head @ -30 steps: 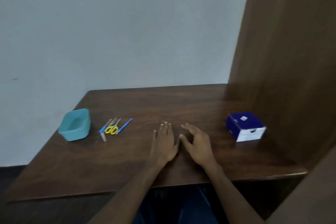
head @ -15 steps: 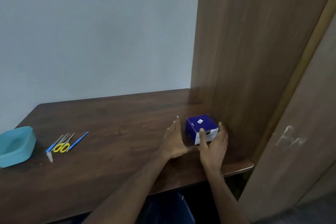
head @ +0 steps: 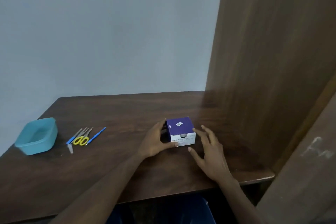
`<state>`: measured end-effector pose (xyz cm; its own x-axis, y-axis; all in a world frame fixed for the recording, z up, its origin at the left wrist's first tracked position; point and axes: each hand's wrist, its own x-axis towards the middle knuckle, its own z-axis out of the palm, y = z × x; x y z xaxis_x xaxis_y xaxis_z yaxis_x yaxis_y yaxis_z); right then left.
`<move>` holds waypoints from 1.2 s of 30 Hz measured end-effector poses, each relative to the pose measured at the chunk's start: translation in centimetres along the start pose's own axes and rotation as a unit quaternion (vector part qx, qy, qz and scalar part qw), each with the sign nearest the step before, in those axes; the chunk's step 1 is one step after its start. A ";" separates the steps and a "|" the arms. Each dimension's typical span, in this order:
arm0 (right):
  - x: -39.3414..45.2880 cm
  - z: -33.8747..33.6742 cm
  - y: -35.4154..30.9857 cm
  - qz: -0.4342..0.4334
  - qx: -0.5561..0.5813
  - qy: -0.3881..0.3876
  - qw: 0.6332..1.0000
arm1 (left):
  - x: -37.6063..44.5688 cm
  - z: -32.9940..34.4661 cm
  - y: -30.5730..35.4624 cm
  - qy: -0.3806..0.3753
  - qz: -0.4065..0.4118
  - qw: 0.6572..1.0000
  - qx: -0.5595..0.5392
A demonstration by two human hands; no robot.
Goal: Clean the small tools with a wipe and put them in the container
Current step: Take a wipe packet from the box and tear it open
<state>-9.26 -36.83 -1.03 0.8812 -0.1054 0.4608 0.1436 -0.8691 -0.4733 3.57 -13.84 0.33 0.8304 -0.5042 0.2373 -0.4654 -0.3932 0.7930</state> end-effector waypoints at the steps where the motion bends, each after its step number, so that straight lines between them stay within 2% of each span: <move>1: 0.3 0.3 -0.8 -0.018 -0.030 0.010 0.999 | -0.5 -0.6 -0.4 0.007 -0.004 1.000 -0.005; 5: 3.9 2.1 -3.7 -0.085 -0.004 0.063 0.994 | -1.7 -1.3 -1.2 0.041 -0.012 0.999 -0.023; 9: 6.3 3.3 -3.1 -0.076 0.057 0.056 0.994 | -1.5 -0.6 -1.4 0.030 -0.019 0.999 -0.023; 12: 5.8 3.8 -1.9 -0.077 0.106 0.084 0.988 | -1.5 -0.7 -1.5 0.028 -0.017 0.999 -0.027; 17: 5.6 4.1 -1.6 -0.081 0.116 0.093 0.986 | -1.3 -0.6 -1.9 0.021 -0.008 1.000 -0.022; 20: 5.7 4.0 -1.9 -0.094 0.118 0.138 0.979 | -1.4 -0.6 -1.9 0.012 0.004 1.000 -0.021; 22: 5.6 3.8 -2.0 -0.079 0.115 0.196 0.971 | -1.4 -0.6 -1.8 0.008 0.006 1.000 -0.029; 25: 5.5 3.1 -2.2 -0.002 0.160 0.247 0.956 | -1.5 -0.6 -1.5 0.009 0.013 0.999 -0.041; 28: 5.2 2.7 -2.2 0.061 0.258 0.221 0.939 | -1.7 -0.5 -1.5 0.003 0.022 0.999 -0.043; 31: 5.1 2.2 -2.9 0.068 0.348 0.167 0.920 | -1.7 -0.5 -1.2 -0.010 0.030 0.999 -0.039; 36: 5.7 2.9 -2.2 0.112 0.355 0.092 0.924 | -1.8 -0.6 -1.1 -0.018 0.055 0.998 -0.027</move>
<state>-3.22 -34.13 0.42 0.8425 -0.3806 0.3811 0.2841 -0.2871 -0.9148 2.78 -12.02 -0.61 0.7632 -0.5700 0.3044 -0.5350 -0.2932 0.7923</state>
